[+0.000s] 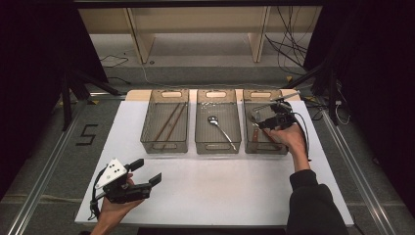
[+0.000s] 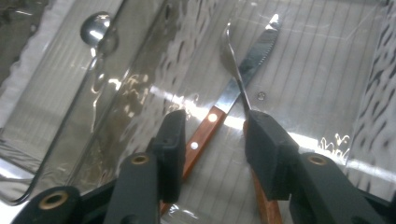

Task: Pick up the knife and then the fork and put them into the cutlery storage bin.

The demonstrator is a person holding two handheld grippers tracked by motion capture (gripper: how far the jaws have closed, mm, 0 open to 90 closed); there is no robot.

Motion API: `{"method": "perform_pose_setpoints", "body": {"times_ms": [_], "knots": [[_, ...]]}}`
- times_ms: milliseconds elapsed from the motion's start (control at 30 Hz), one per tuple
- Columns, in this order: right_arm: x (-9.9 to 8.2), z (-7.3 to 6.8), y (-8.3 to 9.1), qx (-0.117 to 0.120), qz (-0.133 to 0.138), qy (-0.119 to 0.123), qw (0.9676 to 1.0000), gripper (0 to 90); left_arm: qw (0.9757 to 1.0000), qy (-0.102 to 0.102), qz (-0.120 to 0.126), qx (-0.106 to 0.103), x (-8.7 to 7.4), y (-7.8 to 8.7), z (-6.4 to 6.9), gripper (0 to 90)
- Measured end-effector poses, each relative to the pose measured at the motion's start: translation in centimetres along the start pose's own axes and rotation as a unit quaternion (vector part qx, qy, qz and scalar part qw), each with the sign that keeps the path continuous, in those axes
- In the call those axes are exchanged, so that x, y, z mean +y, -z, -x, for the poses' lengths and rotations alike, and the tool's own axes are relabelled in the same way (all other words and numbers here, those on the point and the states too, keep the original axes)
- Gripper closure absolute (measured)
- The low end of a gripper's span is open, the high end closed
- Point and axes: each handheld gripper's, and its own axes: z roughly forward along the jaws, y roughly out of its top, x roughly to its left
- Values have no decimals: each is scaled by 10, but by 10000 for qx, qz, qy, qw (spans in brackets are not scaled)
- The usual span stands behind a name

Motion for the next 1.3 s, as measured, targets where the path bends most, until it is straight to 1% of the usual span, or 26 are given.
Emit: {"method": "perform_pose_setpoints", "body": {"times_ms": [100,200,267,333,400,567,633,733,833,900,1000,1100,1300], "knots": [[-1,-2,3,46,59,72,9999,536,10000,2,1,3,0,0,0,163],[-1,-6,8,99,189,186,9996,485,10000,-1,1,1,0,0,0,162],[-2,-10,12,176,277,247,9992,467,10000,-2,4,6,0,0,0,162],[-3,-15,17,273,404,299,9984,428,10000,1,3,6,0,0,0,162],[-5,-20,22,383,522,359,9973,406,10000,3,1,6,0,0,0,162],[-10,-32,35,507,780,573,9940,366,10000,-4,-12,13,0,0,0,162],[-13,-35,39,620,861,594,9926,354,10000,-4,-18,19,0,0,0,162],[-18,-40,43,708,996,680,9902,345,10000,9,-37,28,0,-1,0,161],[-24,-43,47,787,1065,683,9888,337,10000,9,-43,27,0,-1,0,161],[-28,-47,49,843,1136,715,9874,333,10000,12,-43,27,0,-1,0,161],[-33,-52,51,861,1219,803,9855,327,10000,14,-50,25,0,-1,-1,161],[-37,-55,53,875,1247,850,9847,317,10000,15,-71,8,-1,-1,-1,161],[-49,-62,58,1009,1449,970,9795,304,9999,8,-116,4,-1,-2,-1,160]]}}
